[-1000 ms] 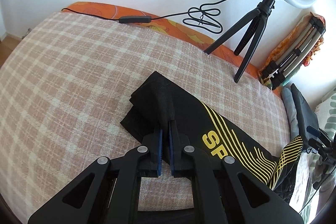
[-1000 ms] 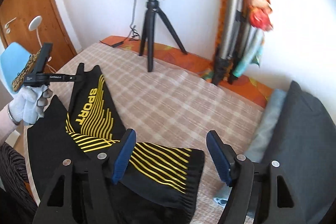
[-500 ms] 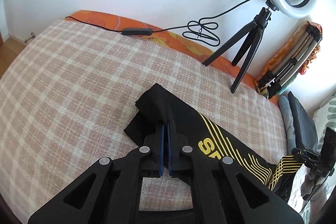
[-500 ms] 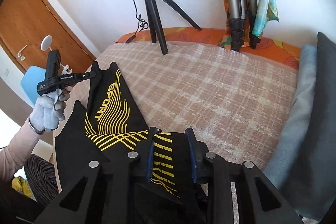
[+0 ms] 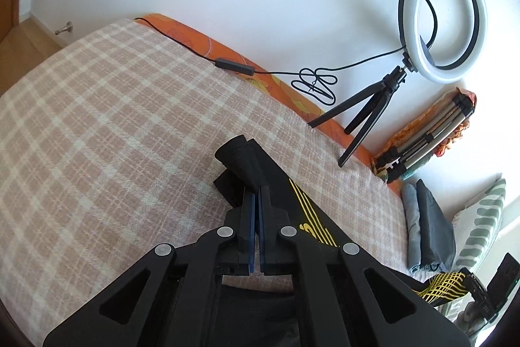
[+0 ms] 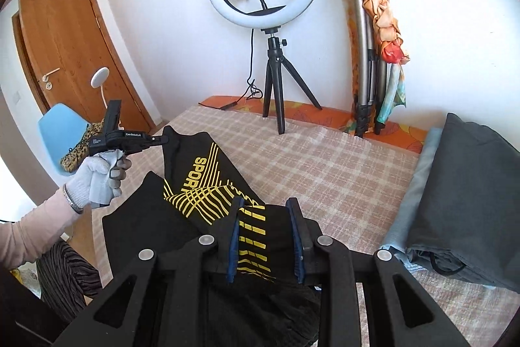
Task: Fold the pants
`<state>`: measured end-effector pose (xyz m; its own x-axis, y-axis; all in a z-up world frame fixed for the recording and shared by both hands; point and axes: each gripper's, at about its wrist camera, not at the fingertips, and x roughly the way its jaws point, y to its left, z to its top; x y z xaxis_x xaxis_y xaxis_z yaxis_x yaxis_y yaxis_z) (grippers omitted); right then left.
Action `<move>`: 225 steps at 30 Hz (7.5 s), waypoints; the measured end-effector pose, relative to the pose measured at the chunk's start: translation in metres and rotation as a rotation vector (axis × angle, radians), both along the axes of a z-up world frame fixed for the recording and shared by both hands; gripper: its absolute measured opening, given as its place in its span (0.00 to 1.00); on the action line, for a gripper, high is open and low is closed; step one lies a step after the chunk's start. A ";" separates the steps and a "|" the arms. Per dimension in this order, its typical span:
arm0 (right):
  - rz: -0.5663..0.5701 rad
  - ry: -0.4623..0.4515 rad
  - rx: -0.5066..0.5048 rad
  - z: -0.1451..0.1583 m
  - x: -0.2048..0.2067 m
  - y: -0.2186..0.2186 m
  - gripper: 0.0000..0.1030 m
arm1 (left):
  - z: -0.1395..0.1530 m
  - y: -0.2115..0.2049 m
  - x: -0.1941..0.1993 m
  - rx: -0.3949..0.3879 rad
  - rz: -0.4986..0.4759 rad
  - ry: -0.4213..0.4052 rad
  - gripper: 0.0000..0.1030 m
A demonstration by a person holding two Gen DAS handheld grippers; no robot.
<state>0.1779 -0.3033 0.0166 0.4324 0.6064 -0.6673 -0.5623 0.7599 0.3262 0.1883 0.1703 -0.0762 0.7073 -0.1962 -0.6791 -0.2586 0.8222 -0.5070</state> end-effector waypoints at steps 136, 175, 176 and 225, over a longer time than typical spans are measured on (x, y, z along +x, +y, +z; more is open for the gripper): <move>0.153 0.206 -0.218 -0.108 -0.007 0.184 0.41 | -0.061 -0.019 -0.054 0.372 -0.103 0.169 0.30; 0.081 0.152 -0.304 -0.072 -0.055 0.113 0.41 | -0.046 -0.148 -0.193 0.263 -0.409 0.142 0.39; 0.038 0.152 -0.298 -0.071 -0.054 0.101 0.42 | -0.052 -0.156 -0.196 0.276 -0.437 0.156 0.39; -0.467 0.649 0.223 -0.092 -0.182 -0.055 0.05 | -0.017 -0.301 -0.181 0.297 -0.942 -0.007 0.39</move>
<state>-0.0045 -0.3582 -0.0757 0.2432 0.6071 -0.7565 0.1472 0.7478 0.6474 0.0078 -0.1306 -0.0936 0.3539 -0.5034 -0.7882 0.5697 0.7844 -0.2452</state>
